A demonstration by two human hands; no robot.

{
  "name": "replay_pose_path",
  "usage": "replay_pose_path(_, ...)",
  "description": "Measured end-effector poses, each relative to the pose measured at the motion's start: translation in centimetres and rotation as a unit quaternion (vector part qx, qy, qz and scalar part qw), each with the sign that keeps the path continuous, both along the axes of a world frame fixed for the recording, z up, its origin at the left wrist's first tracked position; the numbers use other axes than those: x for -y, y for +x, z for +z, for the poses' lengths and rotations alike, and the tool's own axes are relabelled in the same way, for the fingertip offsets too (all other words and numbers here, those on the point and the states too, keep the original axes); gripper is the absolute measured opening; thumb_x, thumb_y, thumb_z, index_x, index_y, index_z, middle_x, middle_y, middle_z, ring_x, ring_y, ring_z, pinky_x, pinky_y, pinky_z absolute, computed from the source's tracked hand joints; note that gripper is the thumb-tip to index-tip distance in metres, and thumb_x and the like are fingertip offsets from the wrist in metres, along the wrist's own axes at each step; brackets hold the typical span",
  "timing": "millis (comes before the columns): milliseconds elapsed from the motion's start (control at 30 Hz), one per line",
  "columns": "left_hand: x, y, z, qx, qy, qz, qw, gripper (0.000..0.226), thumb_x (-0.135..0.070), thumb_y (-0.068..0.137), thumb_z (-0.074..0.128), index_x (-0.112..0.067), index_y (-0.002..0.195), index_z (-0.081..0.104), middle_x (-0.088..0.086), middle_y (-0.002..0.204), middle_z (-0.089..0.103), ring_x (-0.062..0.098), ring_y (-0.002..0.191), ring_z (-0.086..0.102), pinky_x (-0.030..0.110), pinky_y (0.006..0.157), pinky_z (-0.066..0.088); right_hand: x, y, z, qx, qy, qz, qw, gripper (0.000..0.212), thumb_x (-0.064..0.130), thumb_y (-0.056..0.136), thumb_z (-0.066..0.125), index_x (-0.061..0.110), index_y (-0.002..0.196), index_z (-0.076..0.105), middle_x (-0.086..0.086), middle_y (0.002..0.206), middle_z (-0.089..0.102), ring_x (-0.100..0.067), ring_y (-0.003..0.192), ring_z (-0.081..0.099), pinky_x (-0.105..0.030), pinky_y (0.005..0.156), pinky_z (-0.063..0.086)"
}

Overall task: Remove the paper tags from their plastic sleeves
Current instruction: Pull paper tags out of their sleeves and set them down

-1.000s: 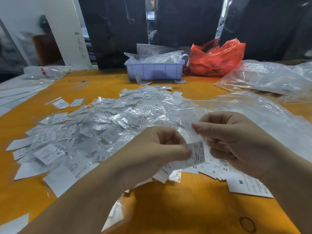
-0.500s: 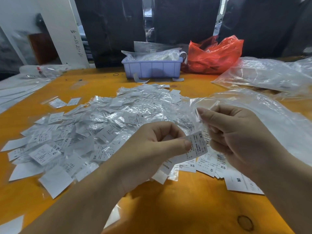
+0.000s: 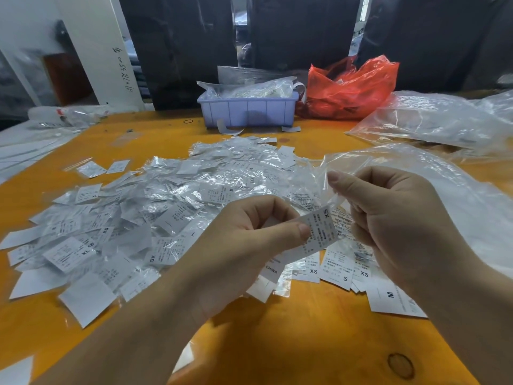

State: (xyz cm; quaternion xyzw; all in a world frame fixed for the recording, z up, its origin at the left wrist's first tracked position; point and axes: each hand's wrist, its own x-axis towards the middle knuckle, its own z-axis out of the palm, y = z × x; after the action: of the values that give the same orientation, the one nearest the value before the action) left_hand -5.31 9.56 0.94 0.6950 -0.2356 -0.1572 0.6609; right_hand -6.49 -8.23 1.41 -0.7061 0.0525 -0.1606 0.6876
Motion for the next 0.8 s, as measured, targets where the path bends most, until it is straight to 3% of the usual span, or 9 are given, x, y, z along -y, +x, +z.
replay_pose_path(100, 0.01, -0.04, 0.04, 0.0, -0.006, 0.002, 1.0, 0.011, -0.024, 0.075, 0.067, -0.027, 0.064, 0.066, -0.008, 0.068, 0.068, 0.0, 0.06, 0.06, 0.009, 0.052, 0.042, 0.03, 0.05, -0.13, 0.007, -0.001, -0.003, 1.0, 0.038, 0.039, 0.074, 0.073, 0.017, 0.051, 0.053, 0.009, 0.039, 0.036, -0.006, 0.035, 0.028, -0.029, 0.05, 0.029)
replay_pose_path(300, -0.02, 0.25, -0.18, -0.001, 0.017, 0.064, 0.998, 0.008, -0.03, 0.071, 0.067, -0.024, 0.066, 0.067, -0.004, 0.071, 0.07, 0.002, 0.059, 0.059, 0.01, 0.052, 0.042, 0.01, 0.11, -0.22, 0.017, 0.004, 0.02, 1.0, 0.031, 0.038, 0.071, 0.075, 0.017, 0.055, 0.058, 0.009, 0.041, 0.038, -0.005, 0.035, 0.031, -0.017, 0.039, 0.029)
replay_pose_path(500, -0.09, 0.27, 0.04, -0.03, 0.01, 0.107, 0.994, 0.015, -0.027, 0.065, 0.08, -0.023, 0.063, 0.066, -0.003, 0.07, 0.071, -0.002, 0.054, 0.058, 0.009, 0.046, 0.04, 0.18, 0.02, -0.34, 0.025, 0.023, 0.065, 0.997, 0.019, 0.022, 0.082, 0.073, 0.014, 0.066, 0.067, 0.006, 0.043, 0.041, -0.01, 0.037, 0.024, -0.021, 0.035, 0.027)
replay_pose_path(633, -0.18, 0.54, -0.05, -0.059, 0.01, 0.131, 0.99, 0.027, -0.017, 0.083, 0.069, -0.024, 0.058, 0.065, 0.0, 0.074, 0.074, -0.001, 0.05, 0.057, 0.01, 0.044, 0.039, 0.2, -0.01, -0.22, 0.033, 0.025, 0.08, 0.996, 0.012, 0.021, 0.079, 0.072, 0.016, 0.068, 0.071, 0.003, 0.044, 0.038, -0.01, 0.036, 0.025, -0.02, 0.035, 0.027)
replay_pose_path(800, -0.24, 0.62, 0.07, -0.083, -0.009, 0.119, 0.989, 0.026, -0.012, 0.082, 0.072, -0.022, 0.058, 0.065, 0.004, 0.076, 0.073, 0.002, 0.049, 0.057, 0.013, 0.043, 0.04, 0.14, -0.07, -0.15, 0.04, 0.035, 0.077, 0.996, 0.013, 0.028, 0.069, 0.073, 0.015, 0.068, 0.07, 0.002, 0.045, 0.037, -0.011, 0.036, 0.025, -0.02, 0.035, 0.027)
